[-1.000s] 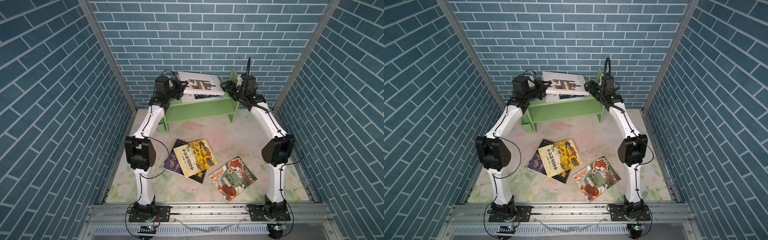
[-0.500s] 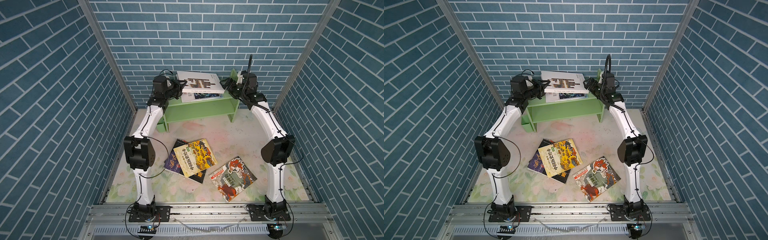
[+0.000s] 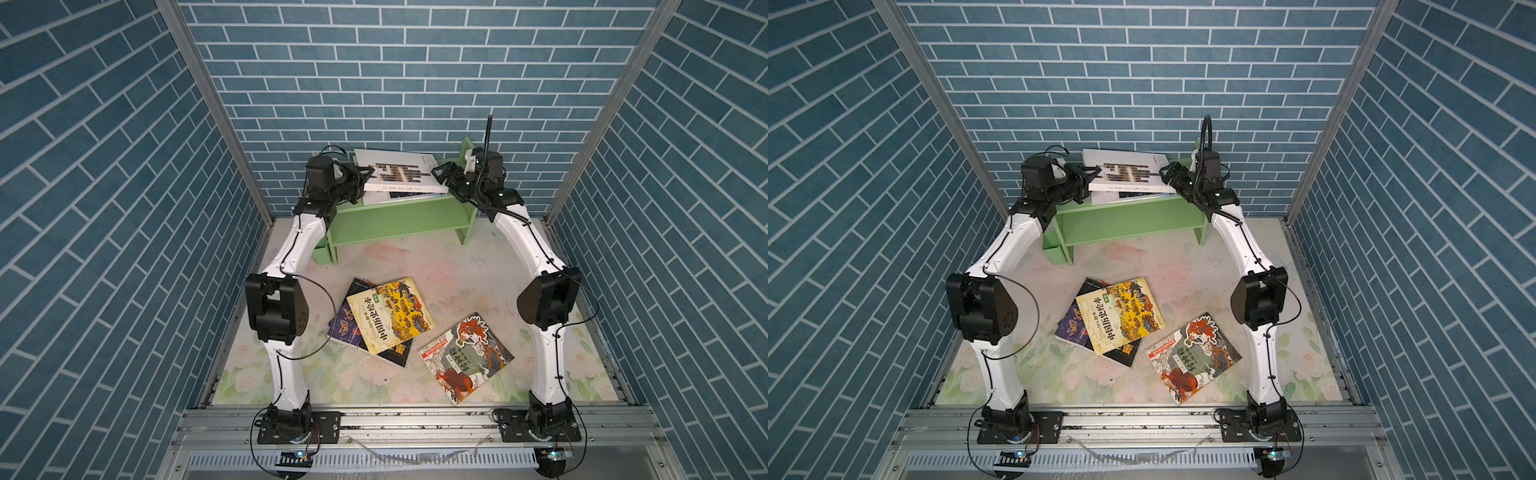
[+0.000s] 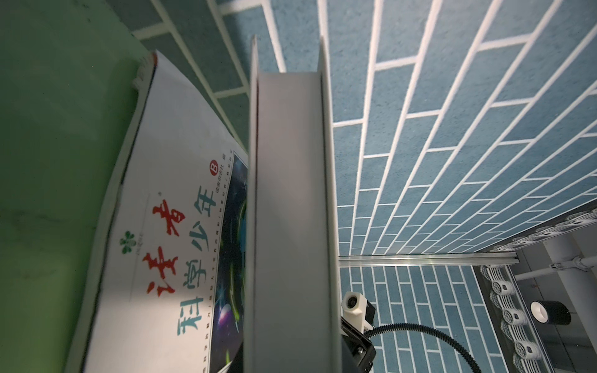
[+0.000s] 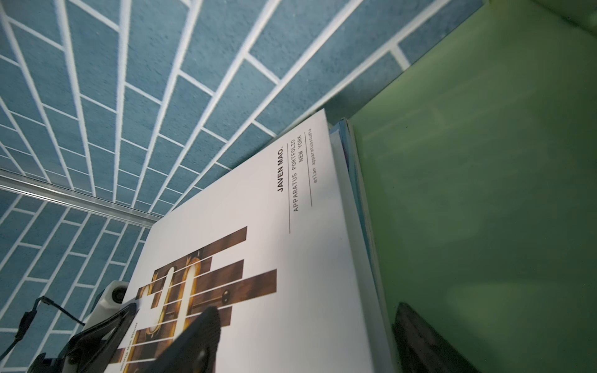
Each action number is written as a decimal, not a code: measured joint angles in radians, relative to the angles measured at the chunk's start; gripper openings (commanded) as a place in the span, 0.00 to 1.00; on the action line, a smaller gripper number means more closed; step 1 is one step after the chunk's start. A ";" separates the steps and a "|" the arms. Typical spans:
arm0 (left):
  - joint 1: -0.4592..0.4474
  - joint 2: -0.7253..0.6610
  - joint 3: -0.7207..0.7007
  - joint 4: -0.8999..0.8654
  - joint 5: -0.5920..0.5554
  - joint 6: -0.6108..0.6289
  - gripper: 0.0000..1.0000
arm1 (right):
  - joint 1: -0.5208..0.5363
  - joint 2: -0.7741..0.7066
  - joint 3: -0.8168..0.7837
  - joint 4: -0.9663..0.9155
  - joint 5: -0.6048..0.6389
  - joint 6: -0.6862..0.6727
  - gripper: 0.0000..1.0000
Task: Stacking books/files
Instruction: Place the book at the bookshelf.
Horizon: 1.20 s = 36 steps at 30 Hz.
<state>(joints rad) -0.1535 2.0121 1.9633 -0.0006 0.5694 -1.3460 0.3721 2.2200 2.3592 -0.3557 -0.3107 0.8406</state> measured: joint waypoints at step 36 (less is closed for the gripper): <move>0.010 -0.017 -0.092 0.103 0.035 -0.055 0.25 | 0.020 0.000 0.000 -0.029 0.046 -0.036 0.84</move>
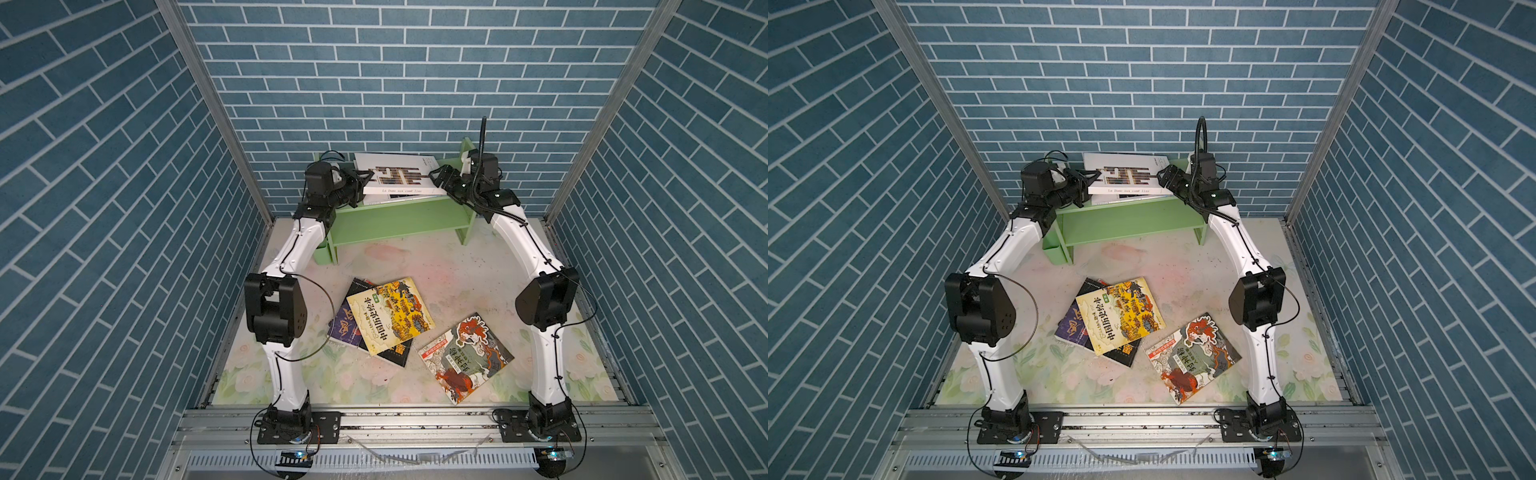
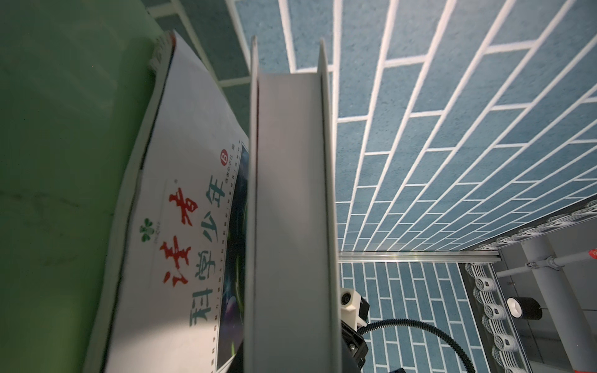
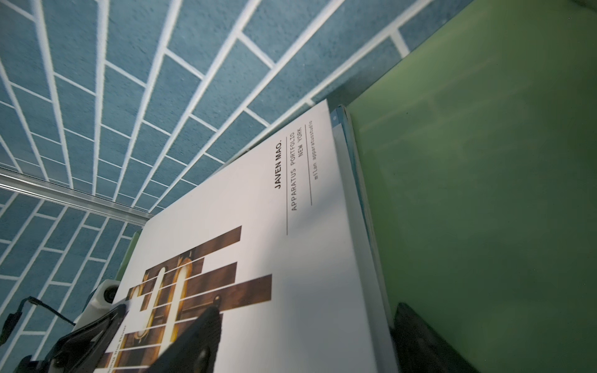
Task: Stacking books/files
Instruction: Place the book at the bookshelf.
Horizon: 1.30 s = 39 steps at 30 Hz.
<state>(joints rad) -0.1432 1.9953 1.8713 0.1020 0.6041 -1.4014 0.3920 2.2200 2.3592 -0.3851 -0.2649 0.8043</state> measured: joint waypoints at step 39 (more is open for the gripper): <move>-0.017 0.113 0.486 -0.607 -0.127 0.389 0.97 | 0.000 0.000 0.000 -0.010 0.008 -0.003 0.84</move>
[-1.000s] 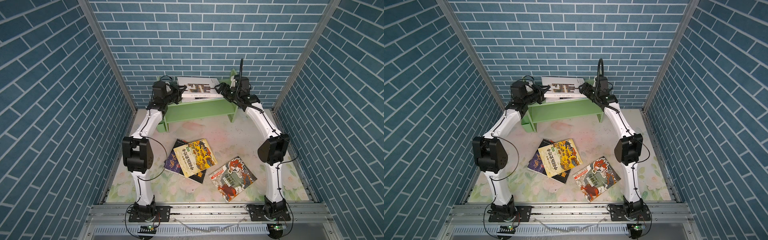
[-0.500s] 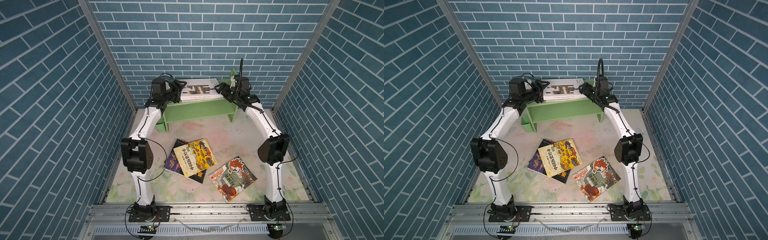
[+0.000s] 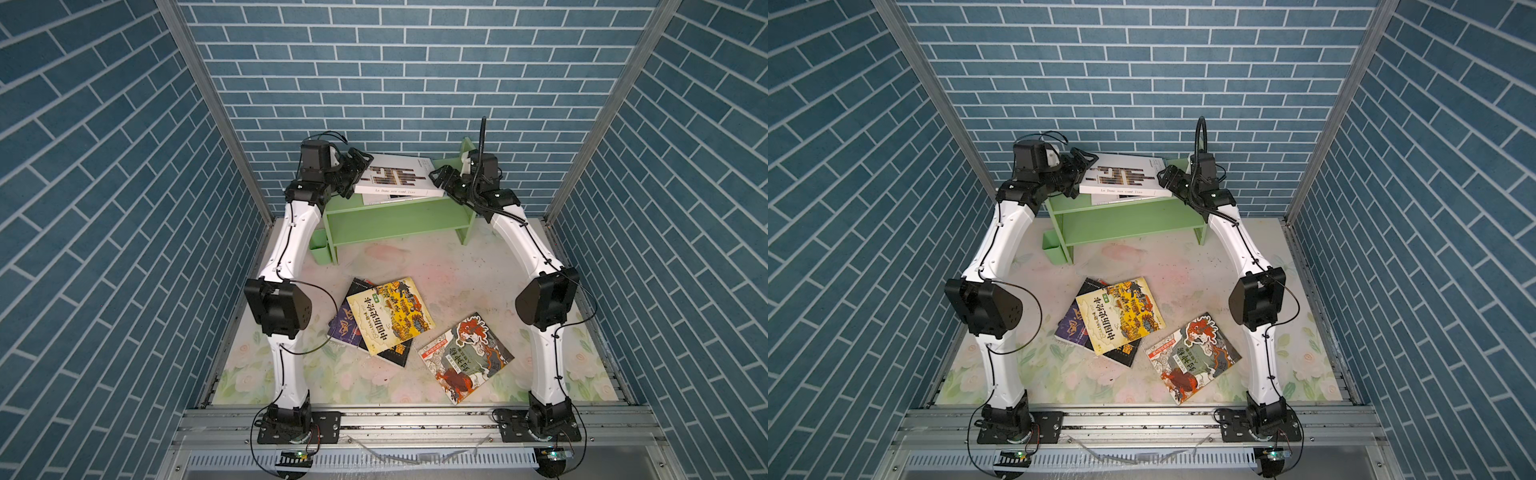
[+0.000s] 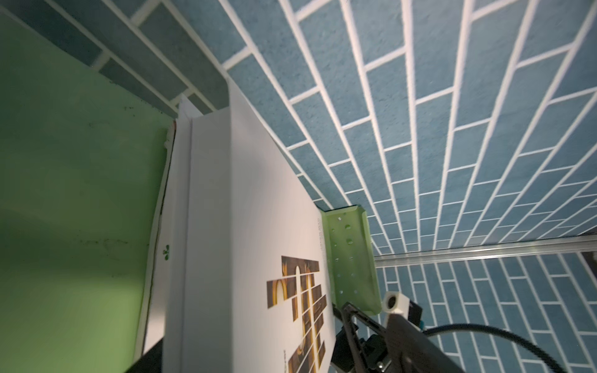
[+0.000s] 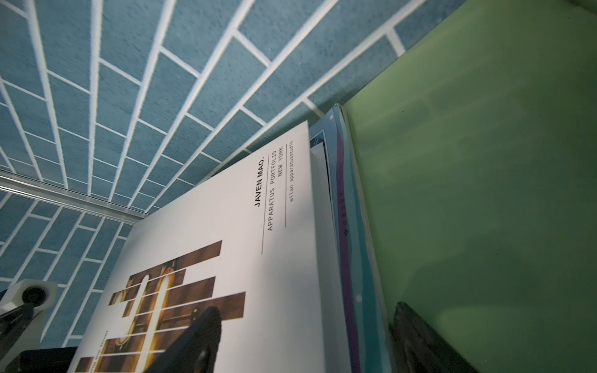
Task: Stacking books/files
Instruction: Place the book at the bookshelf.
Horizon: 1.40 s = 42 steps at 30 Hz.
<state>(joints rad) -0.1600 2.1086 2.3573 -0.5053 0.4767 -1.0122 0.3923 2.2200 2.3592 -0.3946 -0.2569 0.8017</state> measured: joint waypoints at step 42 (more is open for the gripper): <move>-0.051 0.085 0.196 -0.286 -0.134 0.305 1.00 | 0.000 -0.011 0.043 -0.060 0.040 -0.075 0.85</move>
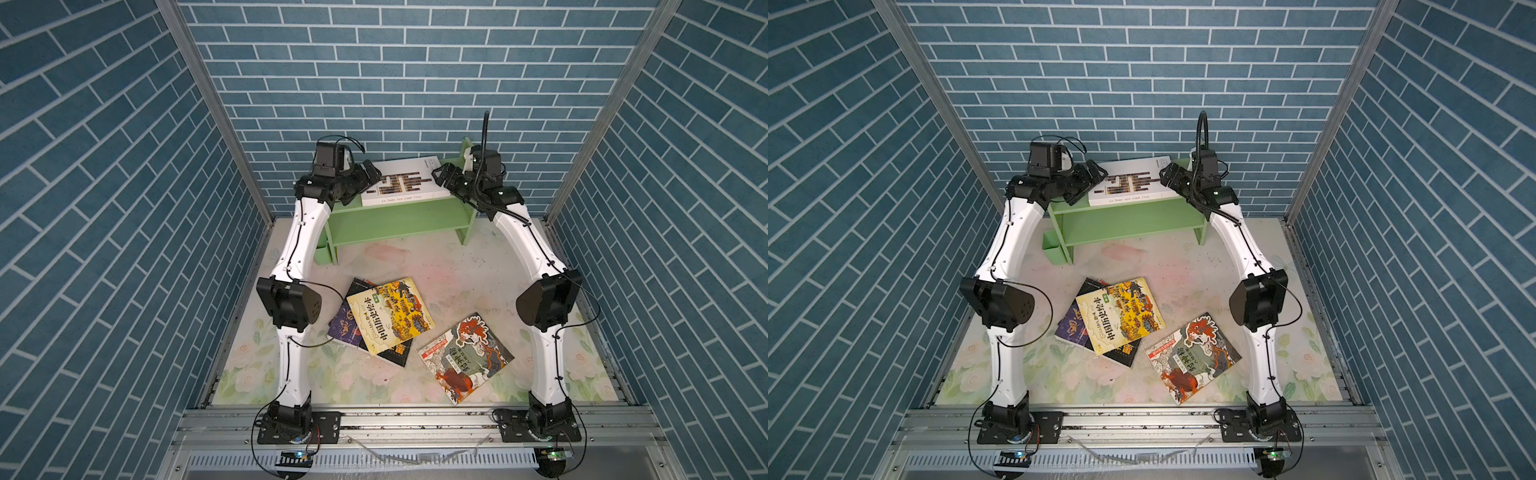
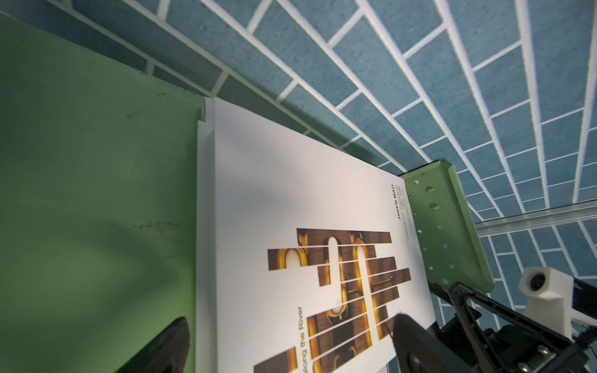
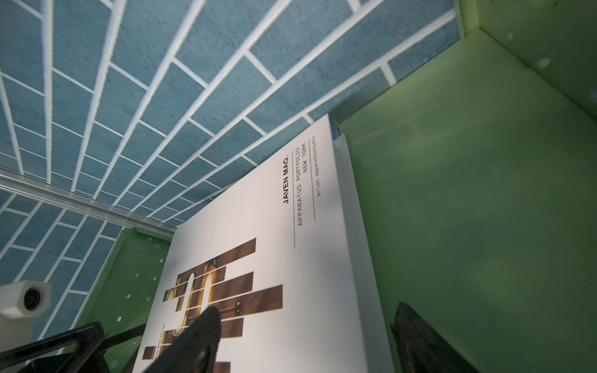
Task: Stacking books/files
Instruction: Place the book at the bookshelf.
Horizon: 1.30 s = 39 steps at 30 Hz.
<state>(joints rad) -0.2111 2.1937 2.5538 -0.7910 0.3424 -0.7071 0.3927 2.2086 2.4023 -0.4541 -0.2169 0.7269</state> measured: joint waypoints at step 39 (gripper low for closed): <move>-0.007 -0.002 -0.049 0.161 0.041 -0.089 1.00 | -0.012 0.093 0.123 0.013 -0.057 -0.070 0.85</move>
<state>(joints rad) -0.2184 2.1918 2.5046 -0.6300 0.3832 -0.7963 0.3809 2.3016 2.5256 -0.4412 -0.2737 0.6571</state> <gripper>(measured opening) 0.996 0.855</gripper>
